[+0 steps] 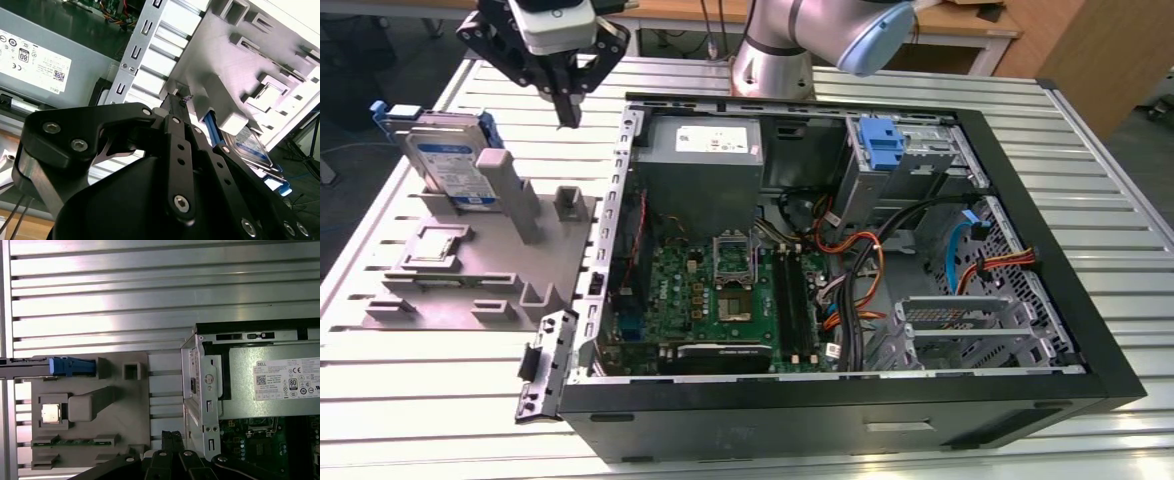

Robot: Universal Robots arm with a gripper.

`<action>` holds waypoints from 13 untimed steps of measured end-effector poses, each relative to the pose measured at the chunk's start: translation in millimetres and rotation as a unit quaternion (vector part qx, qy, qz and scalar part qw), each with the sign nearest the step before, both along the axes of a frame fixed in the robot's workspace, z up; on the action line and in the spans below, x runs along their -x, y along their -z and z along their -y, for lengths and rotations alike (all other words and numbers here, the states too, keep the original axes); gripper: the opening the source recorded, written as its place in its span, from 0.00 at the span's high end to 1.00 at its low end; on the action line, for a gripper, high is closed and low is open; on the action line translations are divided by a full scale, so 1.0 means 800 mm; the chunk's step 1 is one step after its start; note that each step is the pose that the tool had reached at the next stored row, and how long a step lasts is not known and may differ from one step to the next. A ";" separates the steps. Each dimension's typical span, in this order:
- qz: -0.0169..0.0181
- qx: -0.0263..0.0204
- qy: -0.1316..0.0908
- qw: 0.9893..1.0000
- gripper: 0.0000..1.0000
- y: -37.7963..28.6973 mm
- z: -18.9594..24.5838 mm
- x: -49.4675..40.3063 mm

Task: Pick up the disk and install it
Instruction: 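Reach for the disk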

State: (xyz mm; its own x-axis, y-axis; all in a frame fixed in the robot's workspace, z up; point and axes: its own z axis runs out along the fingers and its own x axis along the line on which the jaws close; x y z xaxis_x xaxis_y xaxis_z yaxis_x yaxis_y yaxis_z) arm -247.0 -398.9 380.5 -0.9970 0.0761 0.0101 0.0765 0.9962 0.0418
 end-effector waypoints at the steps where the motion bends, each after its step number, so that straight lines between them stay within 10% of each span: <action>1: 0.000 0.000 0.000 1.000 0.90 0.0000 0.0000 0.000; 13: -0.003 0.000 0.000 1.000 0.90 0.0009 0.0000 0.003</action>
